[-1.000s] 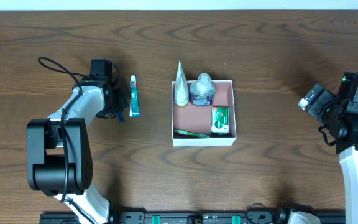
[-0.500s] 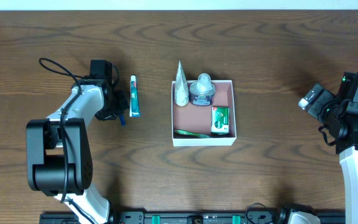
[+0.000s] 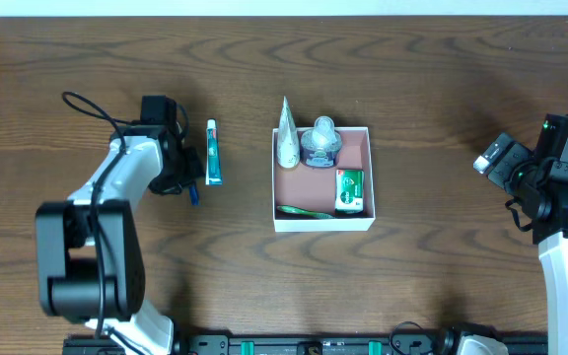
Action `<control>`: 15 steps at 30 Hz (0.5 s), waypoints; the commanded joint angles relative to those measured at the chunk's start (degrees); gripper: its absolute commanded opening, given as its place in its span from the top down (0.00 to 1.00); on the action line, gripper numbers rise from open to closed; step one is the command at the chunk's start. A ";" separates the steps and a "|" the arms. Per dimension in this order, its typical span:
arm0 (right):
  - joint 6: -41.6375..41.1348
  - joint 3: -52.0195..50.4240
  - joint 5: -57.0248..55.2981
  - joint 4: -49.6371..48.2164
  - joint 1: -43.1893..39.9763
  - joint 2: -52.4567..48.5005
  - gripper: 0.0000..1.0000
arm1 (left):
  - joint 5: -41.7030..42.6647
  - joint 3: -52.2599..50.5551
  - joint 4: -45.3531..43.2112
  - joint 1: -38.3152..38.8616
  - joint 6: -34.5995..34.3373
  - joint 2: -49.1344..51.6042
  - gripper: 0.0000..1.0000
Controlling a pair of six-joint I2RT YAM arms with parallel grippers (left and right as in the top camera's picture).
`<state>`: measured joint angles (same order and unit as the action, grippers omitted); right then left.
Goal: Pack container
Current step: 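Lift the blue razor with the left gripper and drop it into the box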
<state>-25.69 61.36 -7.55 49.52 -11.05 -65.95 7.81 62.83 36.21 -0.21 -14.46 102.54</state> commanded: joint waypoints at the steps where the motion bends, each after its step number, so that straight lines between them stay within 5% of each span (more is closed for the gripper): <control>1: -0.85 0.72 -0.83 0.02 -0.35 0.04 0.01 | 0.59 0.17 0.85 0.00 2.21 -5.51 0.94; 7: -0.85 0.70 -0.83 0.04 -0.35 0.04 0.01 | 4.87 0.17 0.61 0.02 5.46 -15.13 0.94; 15: -0.85 0.72 -0.83 0.02 -0.35 0.04 0.01 | 20.28 0.20 0.42 5.73 22.34 -29.33 0.94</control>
<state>-25.69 61.36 -7.55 49.52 -11.05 -65.95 21.06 62.83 36.53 2.70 -1.26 76.75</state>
